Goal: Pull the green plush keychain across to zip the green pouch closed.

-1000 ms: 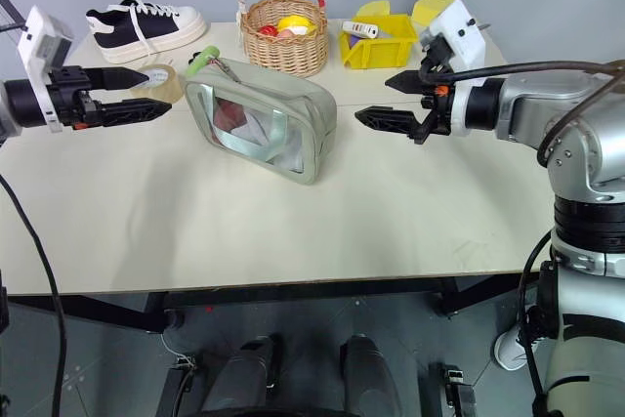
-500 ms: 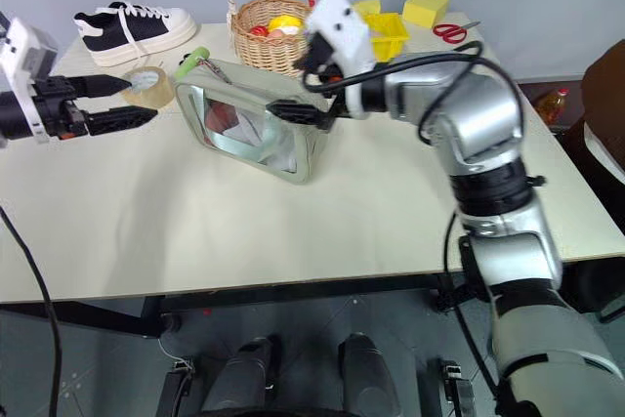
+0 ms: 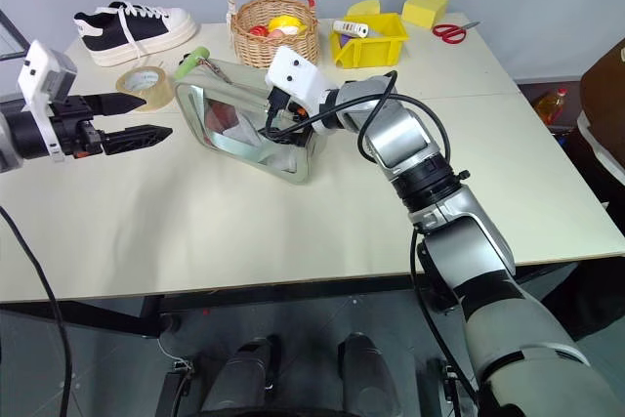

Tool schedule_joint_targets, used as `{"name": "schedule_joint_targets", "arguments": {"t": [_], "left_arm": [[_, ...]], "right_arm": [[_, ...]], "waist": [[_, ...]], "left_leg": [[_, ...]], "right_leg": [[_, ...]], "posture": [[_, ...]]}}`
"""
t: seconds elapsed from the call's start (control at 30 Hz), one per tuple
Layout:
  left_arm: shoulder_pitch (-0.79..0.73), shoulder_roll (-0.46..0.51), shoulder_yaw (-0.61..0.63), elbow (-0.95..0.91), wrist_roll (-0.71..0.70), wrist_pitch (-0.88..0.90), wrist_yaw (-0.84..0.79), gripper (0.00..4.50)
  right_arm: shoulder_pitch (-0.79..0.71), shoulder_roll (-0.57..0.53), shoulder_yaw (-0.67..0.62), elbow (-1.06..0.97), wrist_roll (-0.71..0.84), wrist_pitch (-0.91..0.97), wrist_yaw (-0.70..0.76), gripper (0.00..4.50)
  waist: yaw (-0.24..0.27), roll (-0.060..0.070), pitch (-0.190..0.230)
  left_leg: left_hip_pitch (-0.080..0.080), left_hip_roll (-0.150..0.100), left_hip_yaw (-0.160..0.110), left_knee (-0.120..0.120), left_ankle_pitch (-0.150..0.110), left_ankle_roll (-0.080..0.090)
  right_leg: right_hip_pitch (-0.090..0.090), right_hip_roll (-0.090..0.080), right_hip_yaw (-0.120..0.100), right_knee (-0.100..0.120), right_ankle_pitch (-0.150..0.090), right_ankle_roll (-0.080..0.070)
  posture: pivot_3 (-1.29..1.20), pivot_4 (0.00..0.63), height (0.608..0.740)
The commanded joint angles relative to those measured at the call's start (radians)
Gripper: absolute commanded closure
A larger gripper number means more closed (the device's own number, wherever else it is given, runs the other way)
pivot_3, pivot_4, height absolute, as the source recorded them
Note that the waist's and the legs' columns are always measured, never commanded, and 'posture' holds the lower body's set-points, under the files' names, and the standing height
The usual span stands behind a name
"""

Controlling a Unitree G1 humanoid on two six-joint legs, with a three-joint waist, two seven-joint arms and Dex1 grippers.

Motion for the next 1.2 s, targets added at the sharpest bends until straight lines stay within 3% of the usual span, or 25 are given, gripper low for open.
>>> {"name": "schedule_joint_targets", "arguments": {"t": [0.03, 0.2, 0.23, 0.43, 0.63, 0.77, 0.9, 0.93, 1.03, 1.17, 1.2], "left_arm": [[-0.001, 0.025, 0.045, -0.019, -0.009, -0.007, 0.011, 0.00], [-0.005, 0.022, 0.040, -0.014, -0.011, -0.011, 0.020, 0.00], [-0.005, 0.021, 0.039, -0.014, -0.010, -0.012, 0.020, 0.00], [-0.026, 0.040, 0.039, 0.034, 0.001, -0.028, 0.007, 0.00], [-0.053, 0.053, 0.023, 0.056, 0.012, -0.045, 0.008, 0.00], [-0.037, 0.054, 0.021, 0.028, 0.002, -0.035, 0.003, 0.00], [-0.057, 0.060, 0.008, 0.053, 0.015, -0.047, -0.003, 0.00], [-0.063, 0.059, 0.002, 0.059, 0.019, -0.050, -0.004, 0.00], [-0.076, 0.054, -0.008, 0.068, 0.025, -0.055, -0.007, 0.00], [-0.081, 0.049, -0.014, 0.071, 0.032, -0.061, -0.016, 0.00], [-0.083, 0.055, -0.013, 0.079, 0.033, -0.065, -0.024, 0.00]], "right_arm": [[-0.035, 0.025, -0.034, -0.024, 0.001, -0.031, 0.032, 1.44], [-0.032, 0.029, -0.051, -0.029, -0.010, -0.074, 0.054, 4.13], [-0.031, 0.030, -0.056, -0.029, -0.010, -0.096, 0.057, 4.43], [0.048, -0.028, -0.082, -0.051, 0.016, -0.446, 0.232, 4.43], [0.087, -0.108, -0.069, 0.054, -0.029, -0.648, 0.355, 4.43], [0.126, -0.128, -0.065, 0.028, -0.036, -0.623, 0.383, 4.43], [0.151, -0.114, -0.077, -0.082, -0.008, -0.451, 0.363, 4.43], [0.152, -0.116, -0.079, -0.107, -0.006, -0.408, 0.358, 3.67], [0.155, -0.121, -0.086, -0.169, -0.007, -0.305, 0.343, 2.38], [0.164, -0.133, -0.106, -0.279, 0.034, -0.161, 0.349, 0.23], [0.164, -0.139, -0.114, -0.305, 0.045, -0.134, 0.355, 0.06]], "waist": [[0.000, 0.000, 0.000], [0.001, 0.000, 0.000], [0.001, 0.000, 0.000], [0.001, 0.000, 0.000], [0.003, 0.000, 0.000], [0.002, 0.000, 0.000], [0.001, 0.000, 0.000], [0.001, 0.000, 0.000], [0.002, 0.000, 0.000], [0.002, 0.000, 0.000], [0.002, 0.000, 0.000]], "left_leg": [[0.000, 0.000, 0.000, 0.000, 0.000, 0.000], [0.000, 0.000, -0.001, 0.000, 0.000, 0.000], [0.000, 0.000, -0.001, 0.000, 0.000, -0.001], [0.000, 0.000, -0.001, 0.000, 0.000, -0.001], [0.000, 0.000, -0.001, 0.000, 0.001, -0.002], [0.001, 0.000, -0.001, 0.000, 0.001, -0.002], [0.001, 0.000, -0.001, 0.000, 0.002, -0.003], [0.001, 0.000, -0.002, 0.000, 0.002, -0.003], [0.001, 0.000, -0.003, 0.000, 0.002, -0.004], [0.001, 0.000, -0.003, 0.000, 0.003, -0.004], [0.001, 0.000, -0.003, 0.000, 0.003, -0.004]], "right_leg": [[0.000, 0.000, 0.000, 0.000, 0.000, 0.000], [0.000, 0.000, 0.000, 0.000, 0.000, 0.000], [0.000, 0.000, 0.000, 0.000, 0.000, 0.000], [0.000, 0.000, 0.000, 0.000, 0.000, 0.000], [0.001, 0.000, -0.001, 0.000, 0.000, 0.000], [0.001, 0.001, -0.001, 0.001, 0.000, 0.000], [0.001, 0.001, 0.000, 0.001, 0.000, 0.000], [0.001, 0.001, 0.000, 0.002, 0.000, 0.000], [0.001, 0.001, -0.001, 0.002, 0.000, 0.000], [0.001, 0.001, -0.001, 0.002, 0.000, -0.001], [0.001, 0.001, -0.001, 0.002, 0.000, -0.001]], "posture": [[0.00, 0.150, 0.740], [0.00, 0.150, 0.740], [0.00, 0.150, 0.740], [0.00, 0.150, 0.740], [0.00, 0.150, 0.740], [0.00, 0.150, 0.740], [0.00, 0.150, 0.740], [0.00, 0.150, 0.740], [0.00, 0.150, 0.740], [0.00, 0.150, 0.740], [0.00, 0.150, 0.740]]}}
